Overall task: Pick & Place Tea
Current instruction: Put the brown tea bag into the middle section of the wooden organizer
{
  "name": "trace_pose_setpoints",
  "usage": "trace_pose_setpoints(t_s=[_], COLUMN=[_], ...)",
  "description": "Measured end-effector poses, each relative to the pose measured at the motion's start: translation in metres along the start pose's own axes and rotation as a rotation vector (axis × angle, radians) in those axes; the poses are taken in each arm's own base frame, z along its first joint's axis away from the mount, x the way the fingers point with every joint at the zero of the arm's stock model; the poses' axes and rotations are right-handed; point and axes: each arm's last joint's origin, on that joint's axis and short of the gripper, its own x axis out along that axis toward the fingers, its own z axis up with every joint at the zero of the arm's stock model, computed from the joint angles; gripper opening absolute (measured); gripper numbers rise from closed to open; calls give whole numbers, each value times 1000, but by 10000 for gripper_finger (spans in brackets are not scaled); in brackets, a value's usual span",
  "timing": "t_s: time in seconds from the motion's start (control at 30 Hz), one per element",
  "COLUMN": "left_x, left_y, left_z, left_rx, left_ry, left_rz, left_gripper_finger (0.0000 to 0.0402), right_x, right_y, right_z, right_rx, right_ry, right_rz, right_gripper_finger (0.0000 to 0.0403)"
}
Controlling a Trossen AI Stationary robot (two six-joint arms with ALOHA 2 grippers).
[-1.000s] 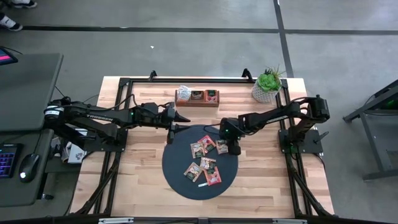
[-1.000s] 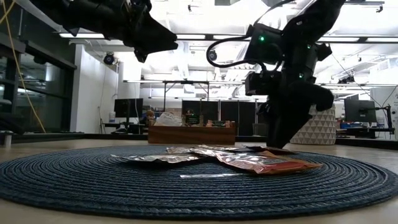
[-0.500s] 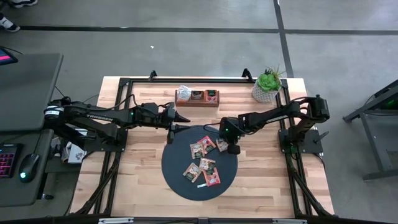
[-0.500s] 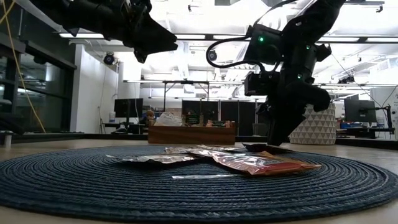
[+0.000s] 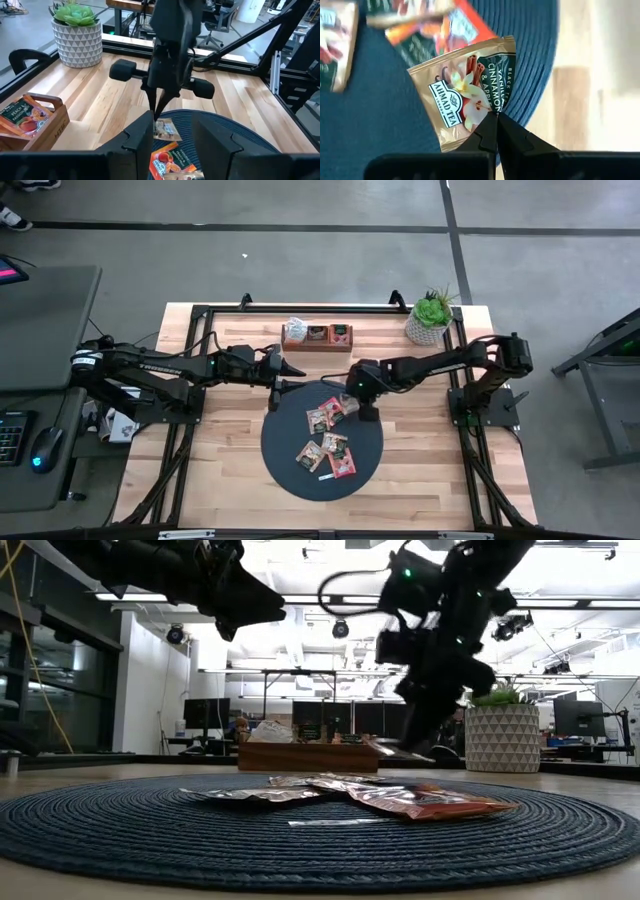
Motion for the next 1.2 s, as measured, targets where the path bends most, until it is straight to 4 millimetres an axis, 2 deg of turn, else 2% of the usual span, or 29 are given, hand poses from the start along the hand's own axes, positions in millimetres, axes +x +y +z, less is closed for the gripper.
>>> trace_pose_setpoints(t_s=[0.23, 0.43, 0.83, 1.0, 1.2], left_x=[0, 0, -2, -5, -26], left_y=[0, 0, 0, 0, 0], left_z=[0, 0, -2, -5, 0], left_rx=[0, 0, -2, 2, 21], left_ry=[1, 3, 35, 77, 107], left_rz=[0, 0, 5, 10, 54], left_gripper_finger=[131, 131, 131, 131, 131], right_x=[-15, -25, 17, 22, 27], right_y=[-7, -27, -102, -120, -130], right_z=[31, 54, 82, 98, 105], right_rx=[-67, -152, -155, -141, -191], right_ry=[-115, -221, -132, -137, -130], right_rz=[-219, -463, -572, -578, -571], right_gripper_finger=[0, 0, 0, 0, 0])
